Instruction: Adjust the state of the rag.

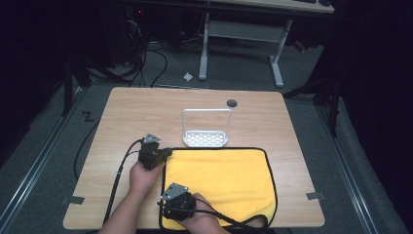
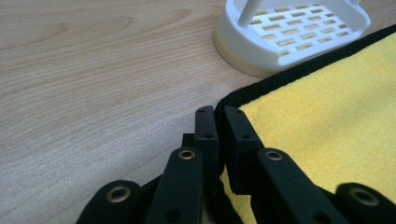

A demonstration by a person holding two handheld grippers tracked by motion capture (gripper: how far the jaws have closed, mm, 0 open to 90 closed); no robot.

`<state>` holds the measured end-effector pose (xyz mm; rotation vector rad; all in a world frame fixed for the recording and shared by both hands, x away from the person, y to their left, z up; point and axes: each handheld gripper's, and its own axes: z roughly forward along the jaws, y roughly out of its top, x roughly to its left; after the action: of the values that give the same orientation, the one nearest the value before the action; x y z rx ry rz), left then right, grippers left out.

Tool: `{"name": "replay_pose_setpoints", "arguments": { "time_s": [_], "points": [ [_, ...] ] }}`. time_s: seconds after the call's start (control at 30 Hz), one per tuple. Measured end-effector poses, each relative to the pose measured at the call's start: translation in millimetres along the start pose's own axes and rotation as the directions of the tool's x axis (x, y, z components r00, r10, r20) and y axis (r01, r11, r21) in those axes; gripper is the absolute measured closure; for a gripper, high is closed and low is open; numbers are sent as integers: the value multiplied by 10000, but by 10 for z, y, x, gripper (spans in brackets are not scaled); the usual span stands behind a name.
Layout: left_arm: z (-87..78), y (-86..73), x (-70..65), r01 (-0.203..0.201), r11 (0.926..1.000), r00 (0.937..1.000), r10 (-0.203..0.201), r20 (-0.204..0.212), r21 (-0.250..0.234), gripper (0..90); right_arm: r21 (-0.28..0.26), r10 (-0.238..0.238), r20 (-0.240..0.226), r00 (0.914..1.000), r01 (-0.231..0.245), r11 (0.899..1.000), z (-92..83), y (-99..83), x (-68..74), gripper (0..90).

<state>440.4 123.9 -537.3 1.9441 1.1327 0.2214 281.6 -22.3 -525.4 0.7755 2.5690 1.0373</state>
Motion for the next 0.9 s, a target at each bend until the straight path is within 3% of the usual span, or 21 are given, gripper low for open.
{"name": "replay_pose_setpoints", "arguments": {
  "time_s": [0.23, 0.3, 0.57, 0.7, 0.9],
  "points": [
    [1, -1, -6, 26, 10000, 10000, -26, -15, -14, 844, 54, -195, -159, 9997, 196, 9998, -24, -42, 92, 536],
    [1, -2, -8, 20, 10000, 10000, -20, -17, -15, 844, 61, -11, -339, 9994, 13, 10000, -24, -50, 75, 565],
    [-1, -1, -1, 22, 10000, 10000, -22, -13, -6, 844, 126, -291, -205, 9994, 294, 9995, -35, -41, 49, 820],
    [0, -2, 6, 133, 9999, 9999, -133, 38, -27, 844, 195, -380, -160, 9991, 383, 9991, -33, -18, 28, 852],
    [-52, 1, 89, 807, 9962, 9957, -790, 492, -338, 866, -637, -574, 211, 9981, 587, 9962, -232, 116, 45, 853]
  ]
}}
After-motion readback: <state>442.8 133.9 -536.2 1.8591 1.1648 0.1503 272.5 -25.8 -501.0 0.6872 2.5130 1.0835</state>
